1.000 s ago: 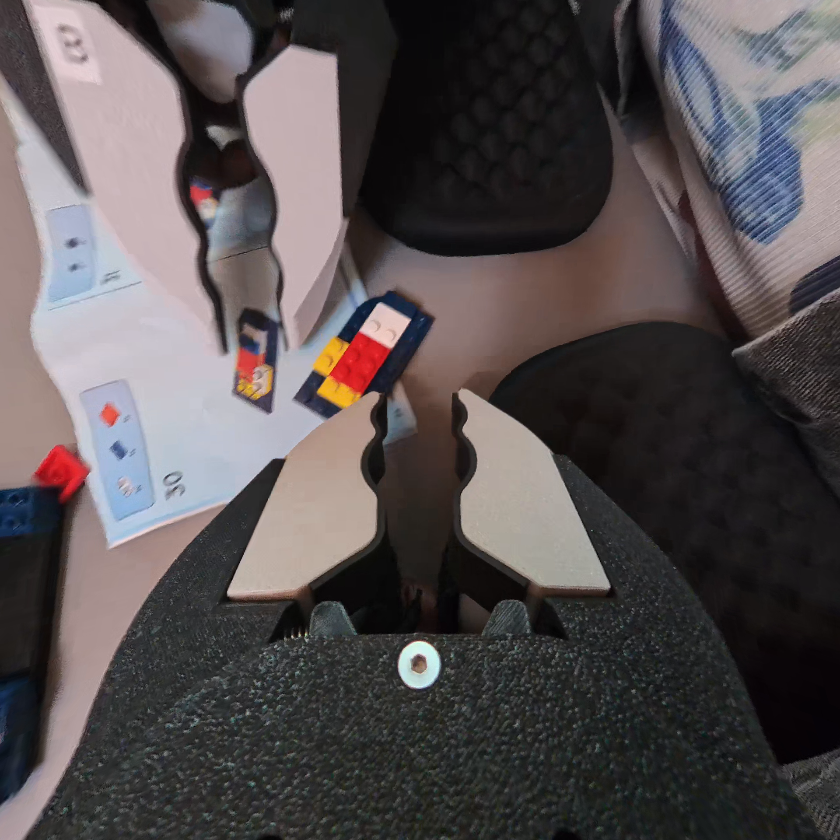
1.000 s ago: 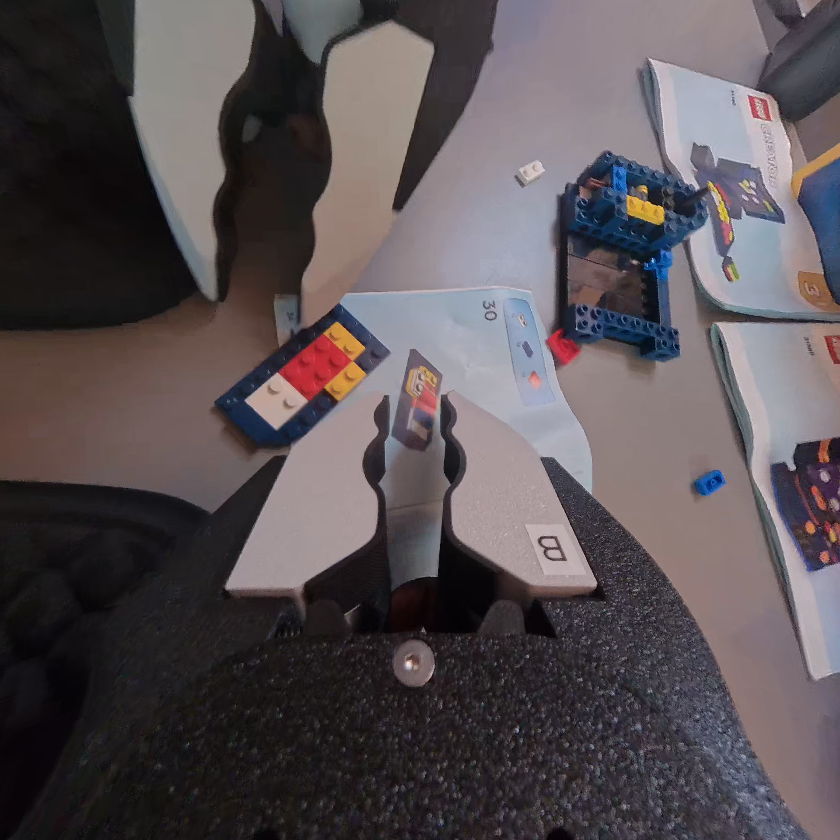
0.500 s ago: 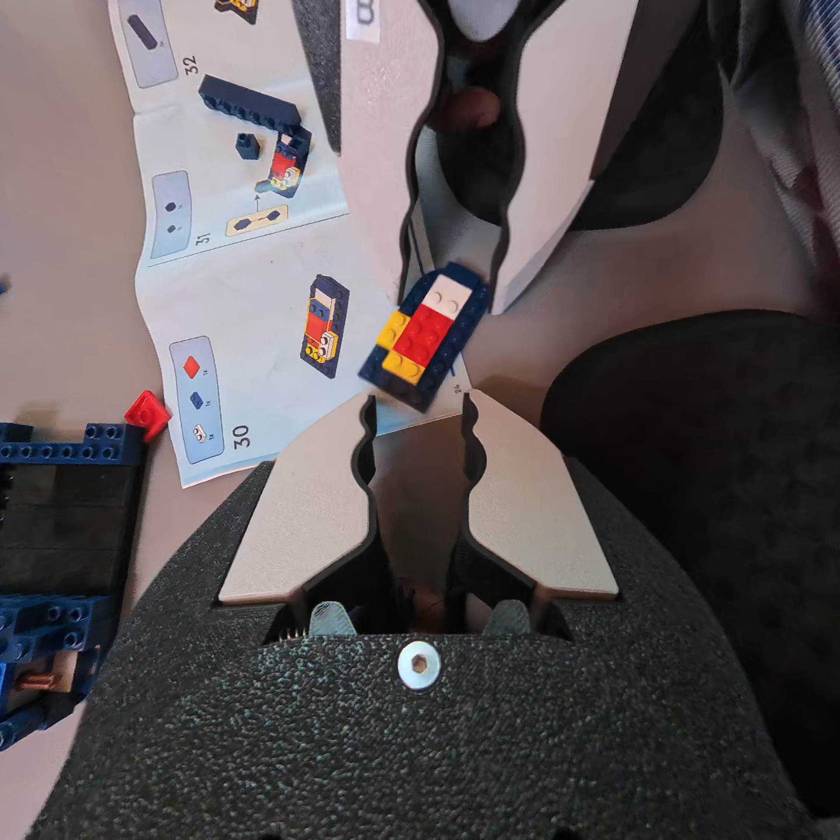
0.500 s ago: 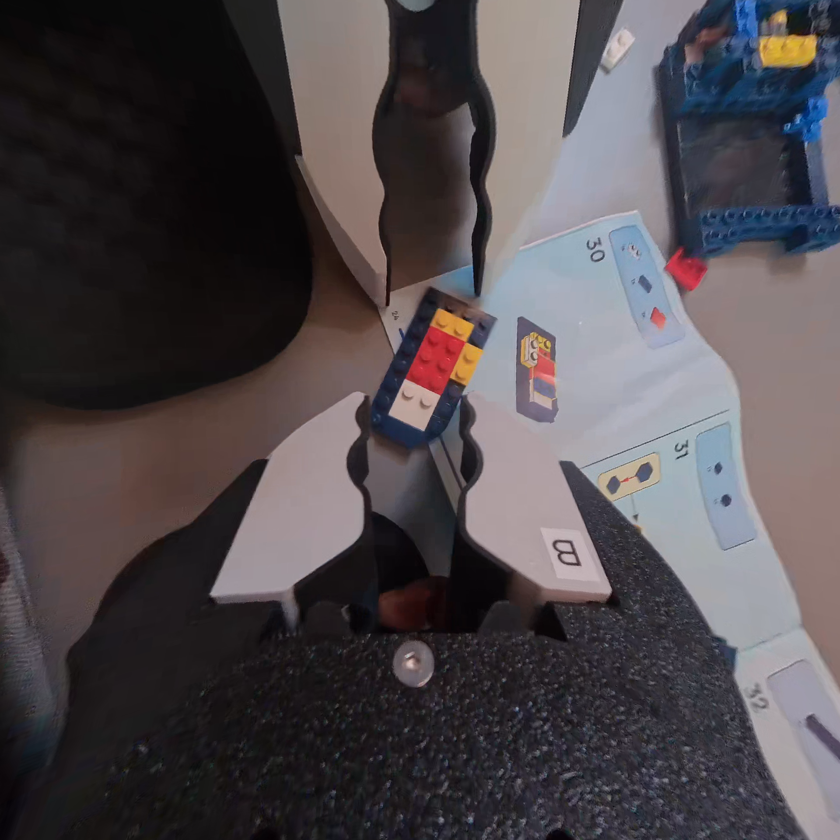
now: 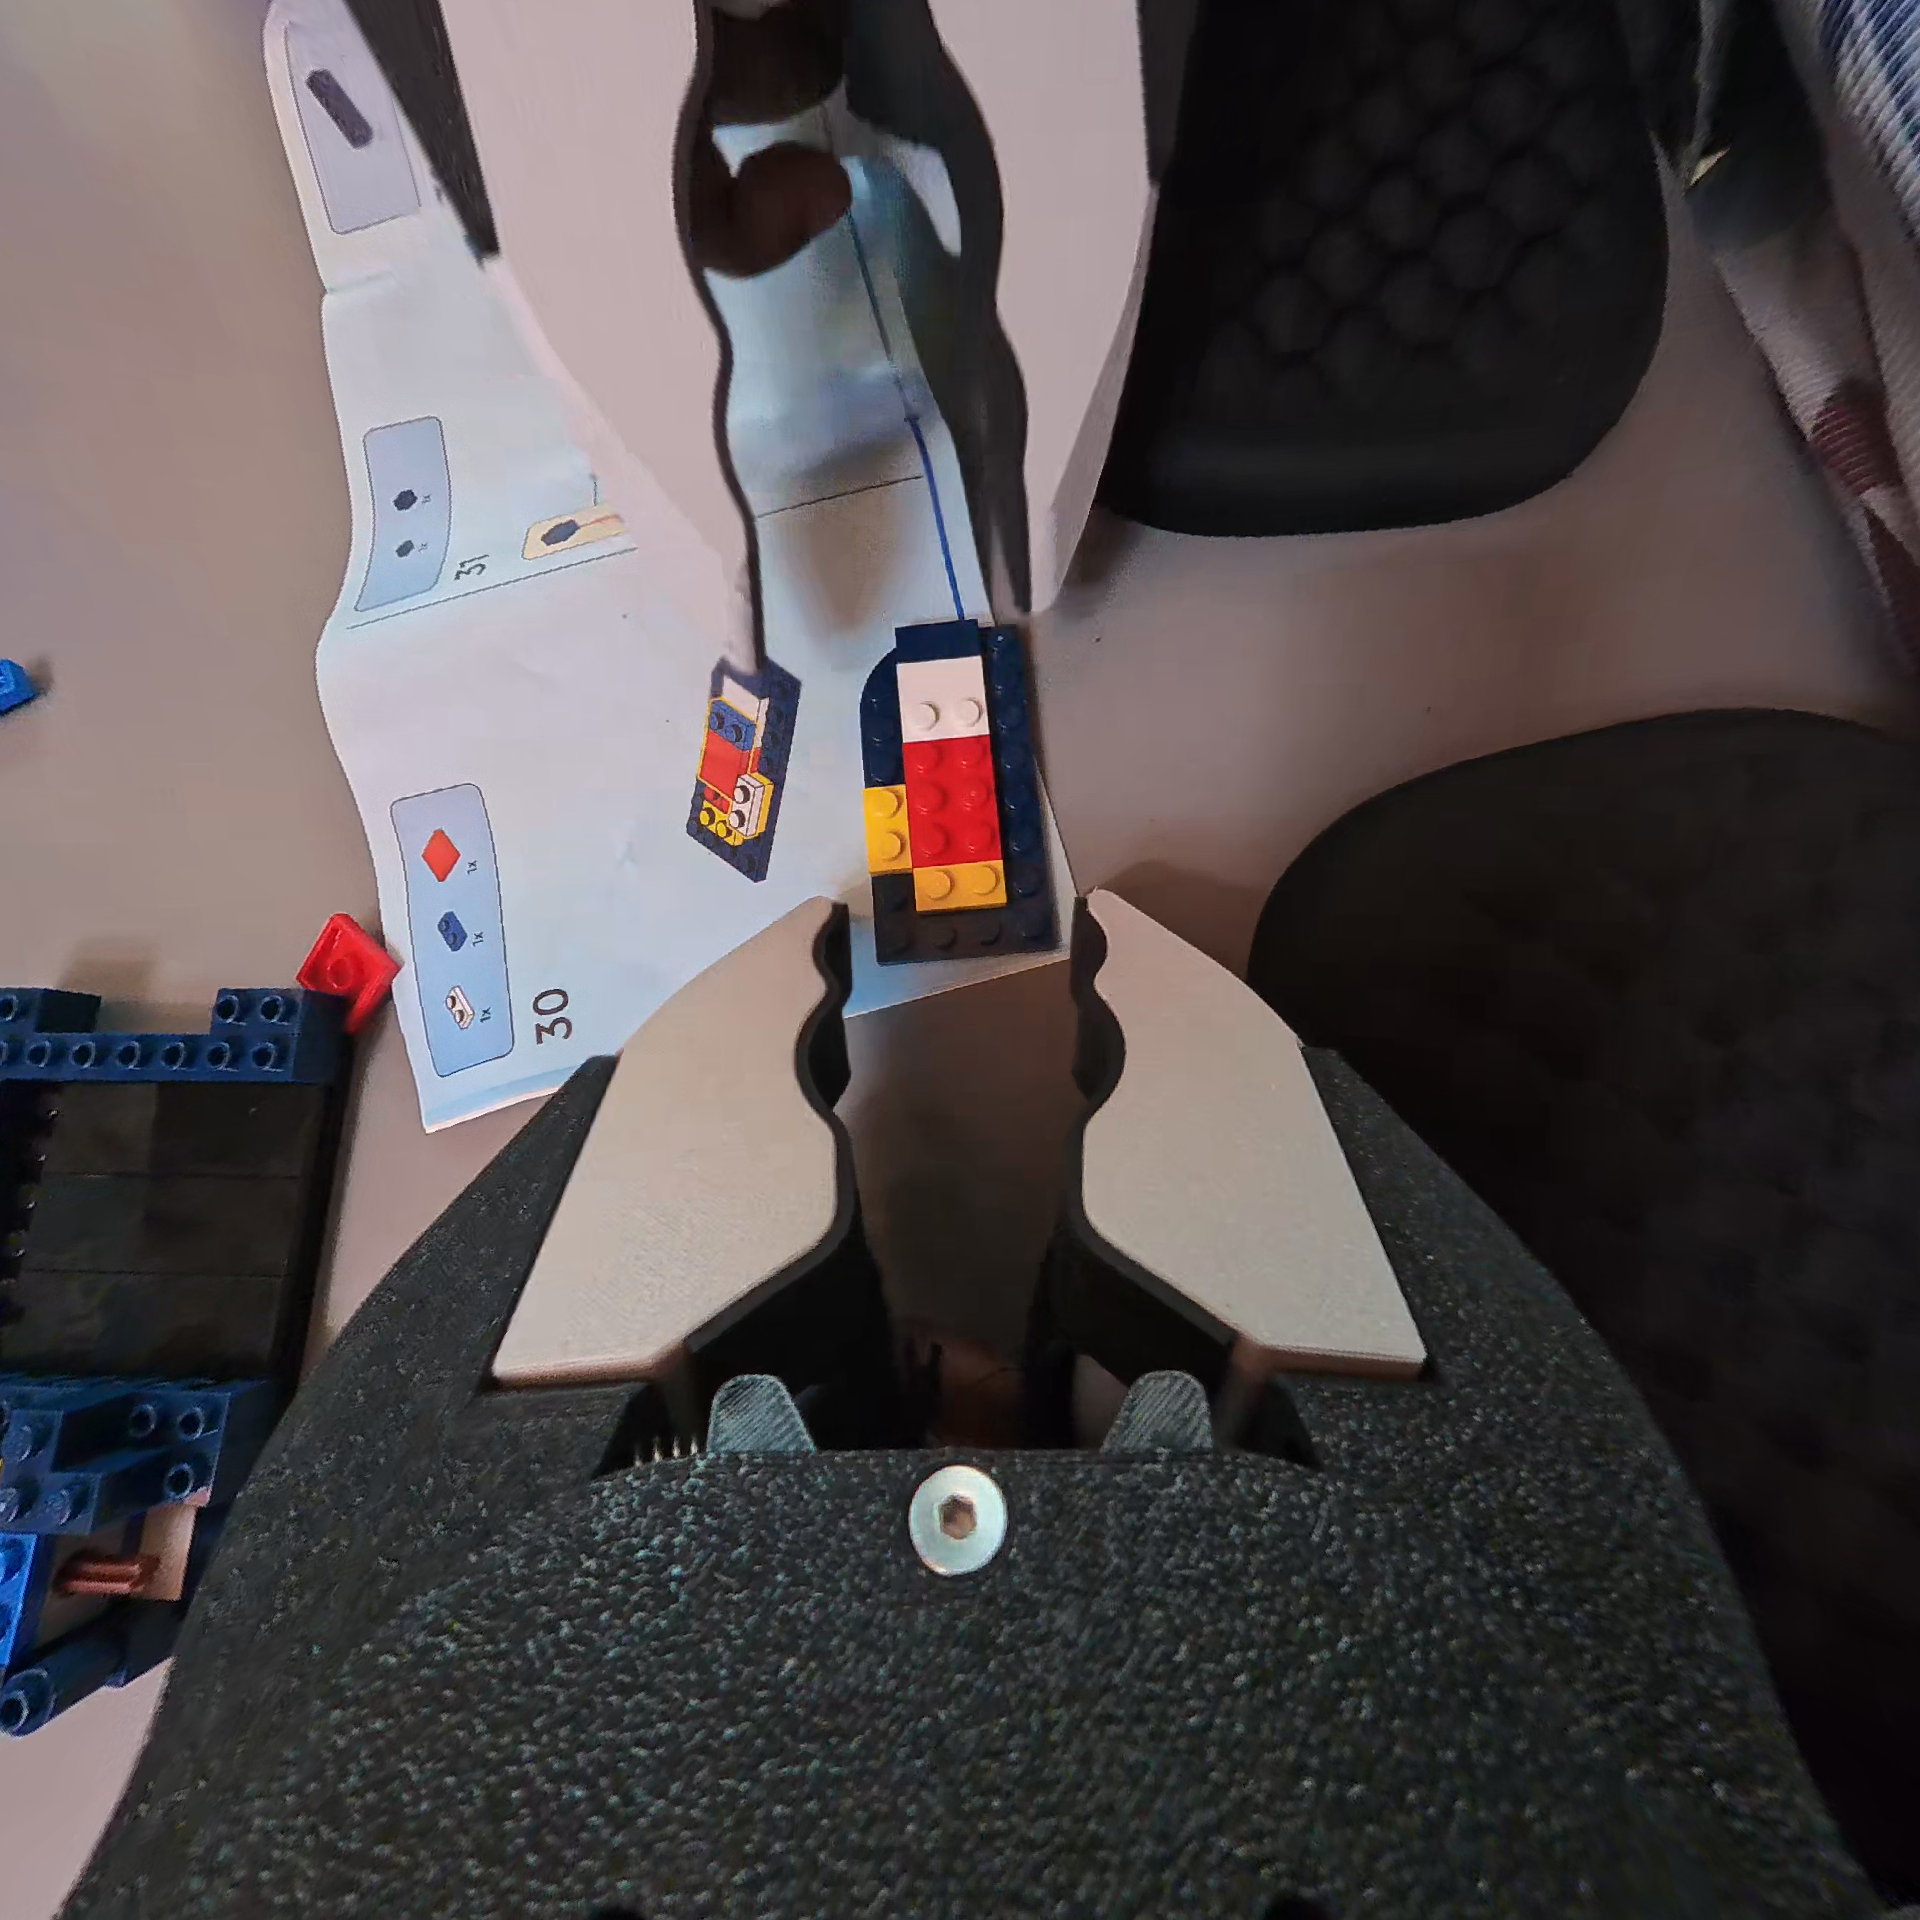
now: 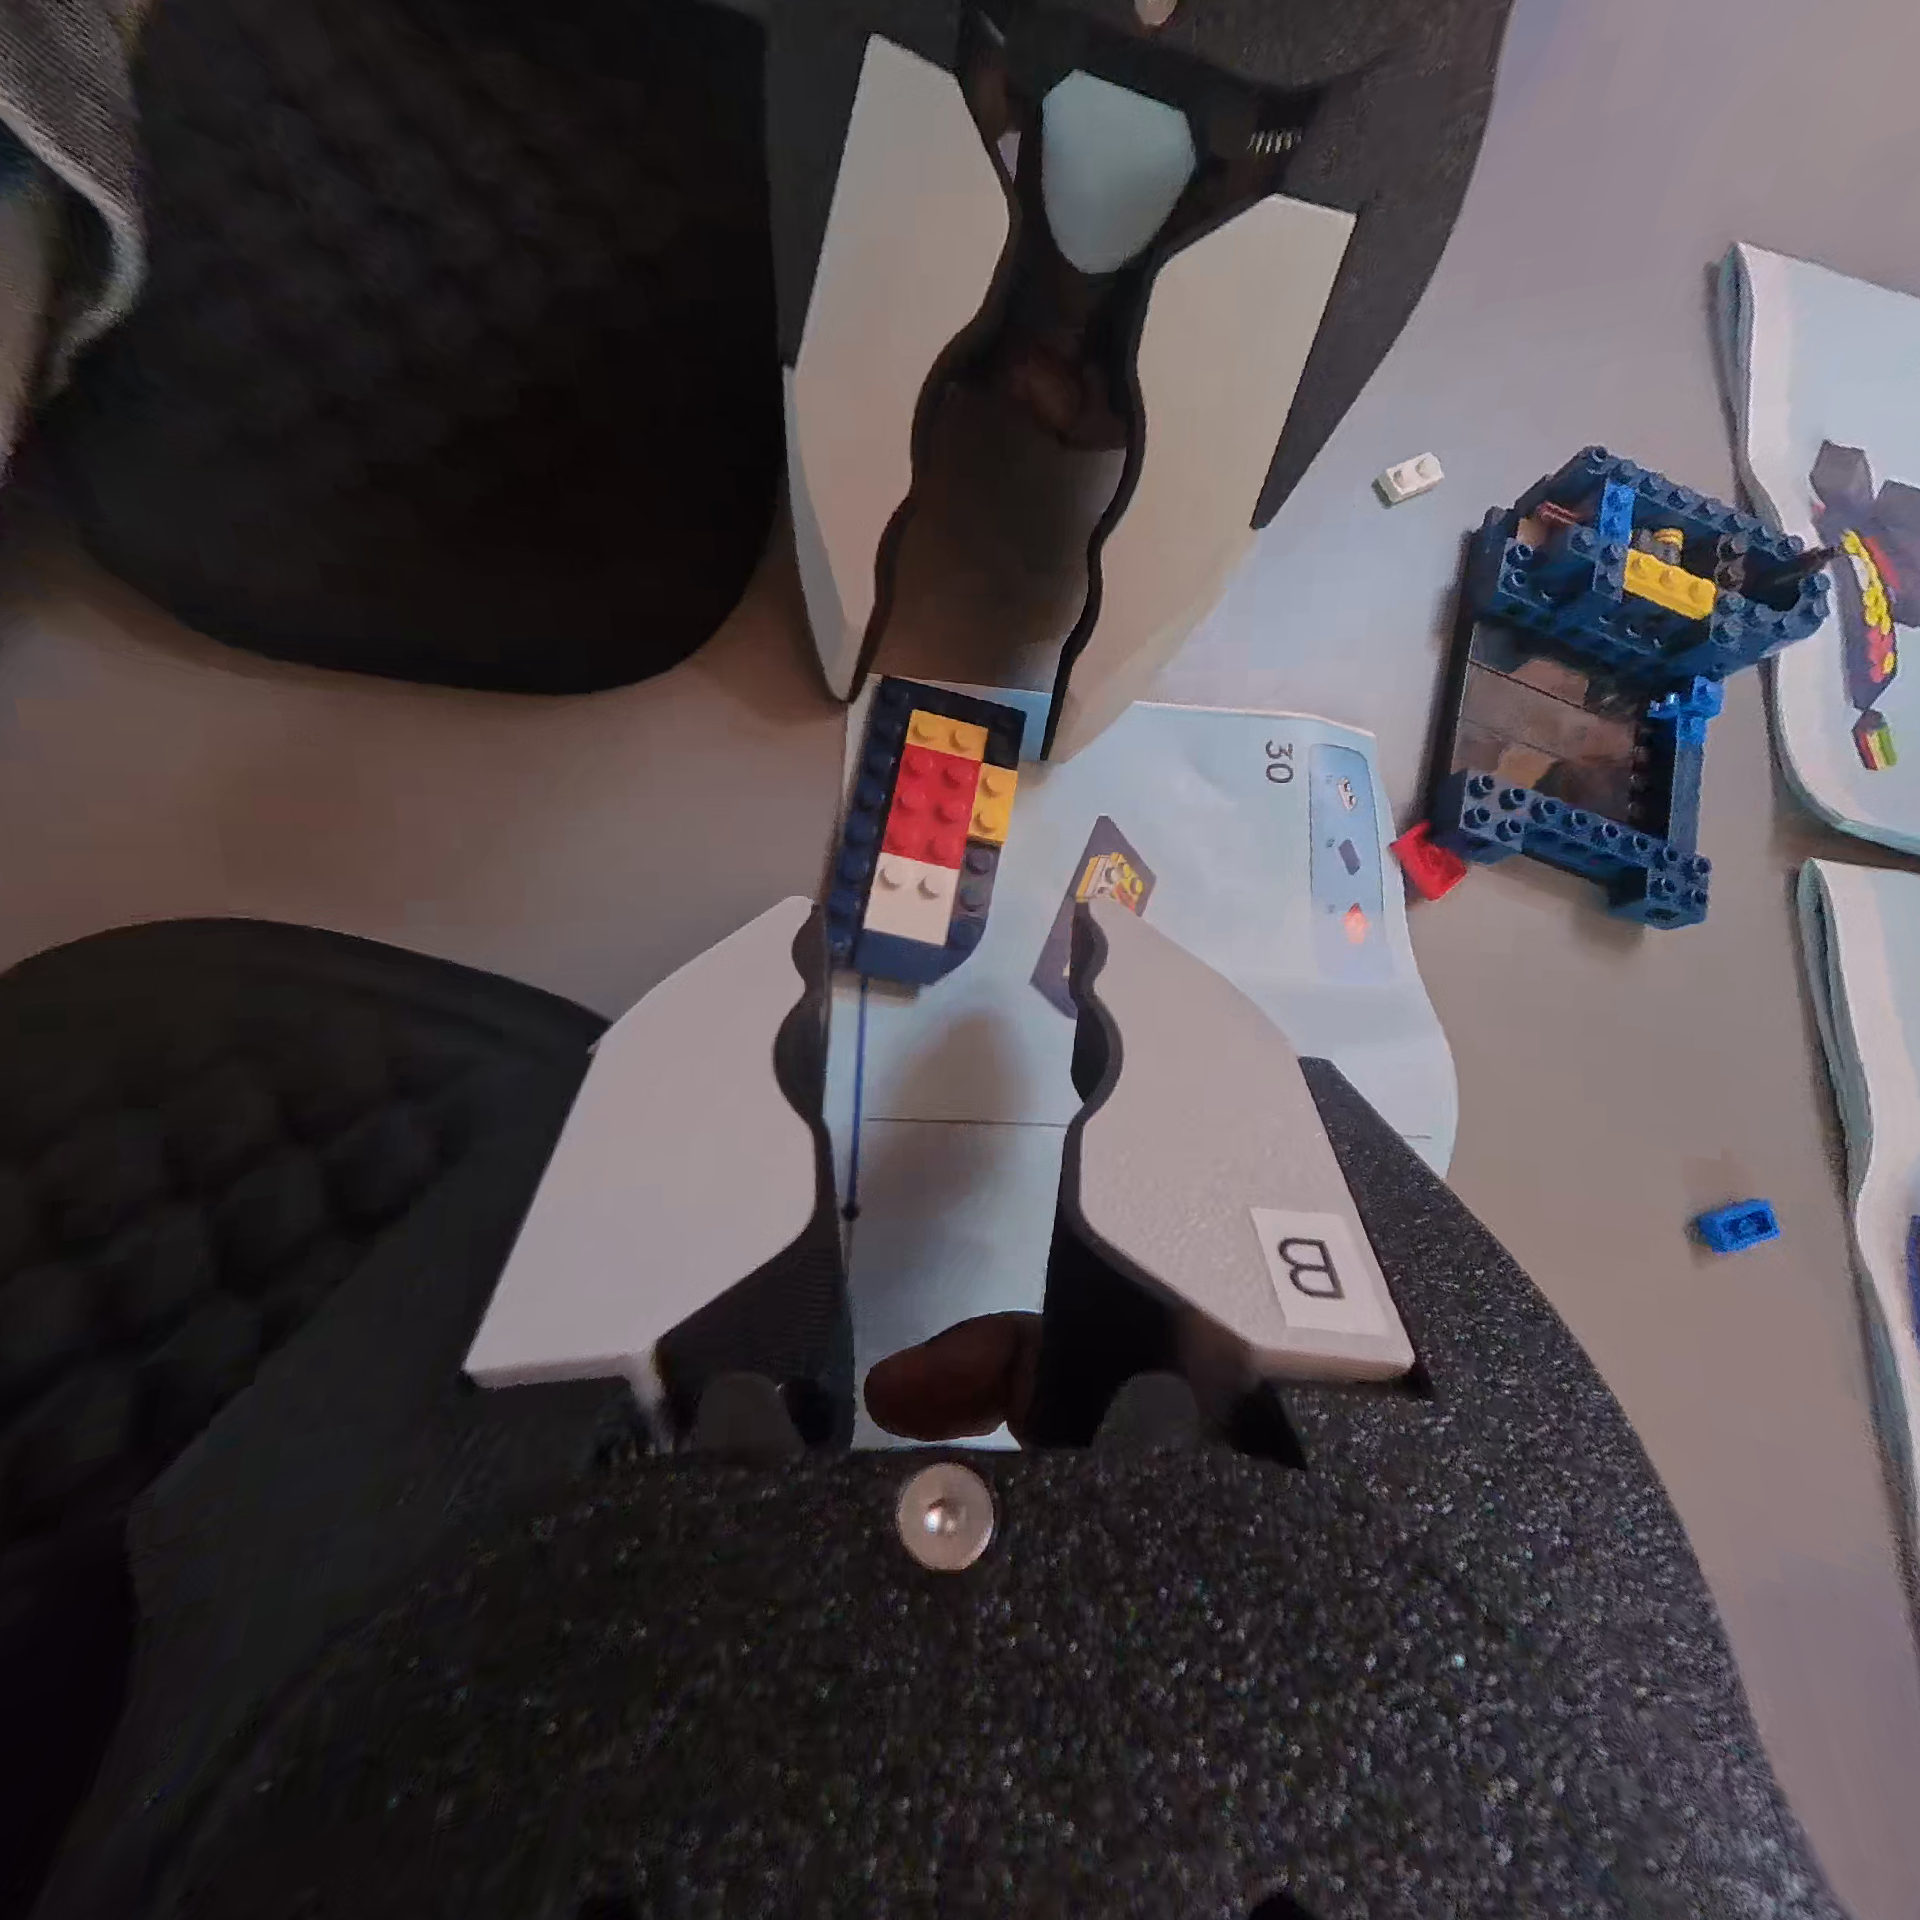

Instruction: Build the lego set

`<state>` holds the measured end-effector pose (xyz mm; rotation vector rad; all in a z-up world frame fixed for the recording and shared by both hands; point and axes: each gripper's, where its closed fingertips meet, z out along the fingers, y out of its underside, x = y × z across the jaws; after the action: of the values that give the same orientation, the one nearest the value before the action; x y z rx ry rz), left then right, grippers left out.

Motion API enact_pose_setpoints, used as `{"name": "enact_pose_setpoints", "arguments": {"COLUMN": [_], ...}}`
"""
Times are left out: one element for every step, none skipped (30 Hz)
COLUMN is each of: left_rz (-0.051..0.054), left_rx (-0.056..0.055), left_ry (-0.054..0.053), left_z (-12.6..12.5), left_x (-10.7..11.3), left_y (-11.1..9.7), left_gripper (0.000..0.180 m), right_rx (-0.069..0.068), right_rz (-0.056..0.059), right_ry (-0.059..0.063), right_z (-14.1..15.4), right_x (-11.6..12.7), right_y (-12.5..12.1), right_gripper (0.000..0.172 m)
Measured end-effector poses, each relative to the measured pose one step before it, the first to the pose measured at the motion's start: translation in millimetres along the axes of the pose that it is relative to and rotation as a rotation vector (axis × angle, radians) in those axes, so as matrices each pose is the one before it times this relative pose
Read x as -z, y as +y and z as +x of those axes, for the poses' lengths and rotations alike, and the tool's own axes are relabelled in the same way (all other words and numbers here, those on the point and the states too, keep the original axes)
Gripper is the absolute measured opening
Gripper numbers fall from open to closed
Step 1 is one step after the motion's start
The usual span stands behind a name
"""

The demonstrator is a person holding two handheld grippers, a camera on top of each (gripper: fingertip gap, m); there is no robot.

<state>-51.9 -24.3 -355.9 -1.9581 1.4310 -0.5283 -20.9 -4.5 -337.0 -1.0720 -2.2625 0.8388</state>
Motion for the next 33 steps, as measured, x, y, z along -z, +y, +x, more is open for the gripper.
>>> {"name": "enact_pose_setpoints", "arguments": {"left_rz": [0.0013,0.0006,0.0008,0.0017,0.0014,0.0006,-0.0002,-0.0009,-0.0010,-0.0009,-0.0011,-0.0011,-0.0013,-0.0009,-0.0008,-0.0007,-0.0002,0.0003,0.0004,0.0005,0.0004,0.0001,-0.0003,-0.0004,-0.0003,-0.0002,0.0006,0.0009,0.0011,0.0019,0.0013,0.0002,0.0001], "left_rx": [-0.0031,-0.0013,-0.0007,-0.0004,0.0005,0.0016,0.0029,0.0022,0.0003,-0.0016,-0.0021,-0.0010,0.0003,0.0014,0.0017,0.0011,0.0000,-0.0007,-0.0003,0.0005,0.0005,0.0001,-0.0008,-0.0014,-0.0004,-0.0005,-0.0010,-0.0006,-0.0016,-0.0015,0.0012,0.0027,0.0021], "left_ry": [0.0012,0.0023,0.0029,0.0004,0.0001,-0.0004,0.0008,0.0005,-0.0004,-0.0015,-0.0033,-0.0051,-0.0043,-0.0039,-0.0030,-0.0027,-0.0017,-0.0008,0.0001,0.0003,0.0003,0.0000,-0.0006,-0.0004,-0.0011,-0.0002,0.0001,-0.0009,-0.0032,-0.0026,-0.0001,0.0022,0.0001], "left_z": [0.35,0.43,0.38,0.03,0.01,-0.18,-0.07,-0.10,-0.07,-0.09,-0.39,-0.80,-0.75,-0.80,-0.66,-0.50,-0.33,-0.09,-0.04,-0.05,-0.02,-0.03,-0.09,-0.05,-0.18,-0.14,0.00,-0.16,-0.60,-0.40,-0.11,0.14,-0.19], "left_x": [-0.35,-0.35,-0.19,-0.19,-0.04,-0.03,0.14,0.05,0.14,0.12,0.20,0.29,0.33,0.48,0.39,0.28,0.21,0.07,0.04,0.00,-0.13,0.06,-0.04,0.05,0.02,0.14,0.05,-0.06,-0.17,-0.27,-0.22,-0.04,0.03], "left_y": [-0.32,-0.27,-0.24,-0.15,-0.12,0.09,0.17,0.13,0.20,0.02,0.11,0.21,0.43,0.42,0.48,0.34,0.23,0.05,0.02,-0.02,0.00,0.06,-0.03,0.07,0.04,0.16,0.01,-0.11,-0.24,-0.24,-0.13,0.13,0.06], "left_gripper": [0.039,0.038,0.036,0.035,0.034,0.033,0.033,0.033,0.033,0.033,0.033,0.033,0.033,0.033,0.033,0.033,0.033,0.033,0.033,0.033,0.033,0.033,0.033,0.033,0.033,0.033,0.033,0.033,0.033,0.033,0.033,0.033,0.033], "right_rx": [-0.0250,-0.0230,-0.0164,-0.0071,0.0027,0.0079,0.0067,0.0044,0.0006,-0.0036,-0.0064,-0.0074,-0.0071,-0.0060,-0.0065,-0.0052,-0.0037,-0.0034,-0.0075,-0.0170,-0.0291,-0.0337,-0.0296,-0.0240,-0.0246,-0.0268,-0.0217,-0.0142,-0.0081,-0.0013,0.0032,0.0044,0.0021], "right_rz": [0.0249,0.0203,0.0116,0.0003,-0.0141,-0.0235,-0.0214,-0.0138,-0.0066,-0.0008,0.0023,0.0039,0.0034,0.0011,0.0008,0.0061,0.0168,0.0290,0.0324,0.0237,0.0027,-0.0221,-0.0396,-0.0435,-0.0299,0.0186,0.0027,0.0097,0.0062,0.0056,0.0063,0.0045,0.0004], "right_ry": [-0.0096,-0.0120,-0.0117,-0.0042,-0.0006,0.0003,0.0066,0.0041,0.0011,0.0020,0.0038,0.0046,0.0077,0.0042,0.0048,0.0017,0.0013,0.0030,0.0091,0.0237,0.0349,0.0319,0.0212,0.0094,-0.0089,-0.0137,-0.0249,-0.0072,-0.0050,-0.0029,0.0006,0.0016,0.0019], "right_z": [-2.46,-2.84,-3.14,-2.16,-1.77,-1.47,-0.12,0.09,0.15,0.84,1.40,1.64,2.12,1.43,1.32,0.86,0.87,1.11,2.58,5.48,8.18,8.34,6.50,4.06,0.46,-0.72,-2.47,0.05,0.12,-0.05,-0.03,0.05,0.11], "right_x": [3.11,1.76,0.41,-0.82,-1.42,-1.62,-1.50,-1.12,-0.56,-0.01,0.85,1.26,1.46,1.37,1.33,1.26,1.82,2.40,2.94,2.99,2.60,1.84,0.46,-1.19,-2.52,-0.99,-1.33,-0.60,-0.36,-0.10,-0.18,-0.18,-0.17], "right_y": [-1.00,-0.66,0.14,1.38,2.94,3.83,3.42,2.56,1.67,1.03,0.67,0.59,0.66,1.07,1.02,0.18,-1.38,-3.11,-3.56,-1.78,1.97,6.34,9.15,9.88,7.17,-1.12,0.33,-0.81,-0.24,-0.07,-0.02,-0.03,-0.04], "right_gripper": [0.045,0.045,0.044,0.042,0.040,0.038,0.038,0.038,0.037,0.037,0.037,0.036,0.036,0.034,0.033,0.030,0.026,0.022,0.017,0.013,0.008,0.005,0.004,0.003,0.002,0.000,0.002,0.001,0.000,0.000,0.000,0.000,0.000]}}
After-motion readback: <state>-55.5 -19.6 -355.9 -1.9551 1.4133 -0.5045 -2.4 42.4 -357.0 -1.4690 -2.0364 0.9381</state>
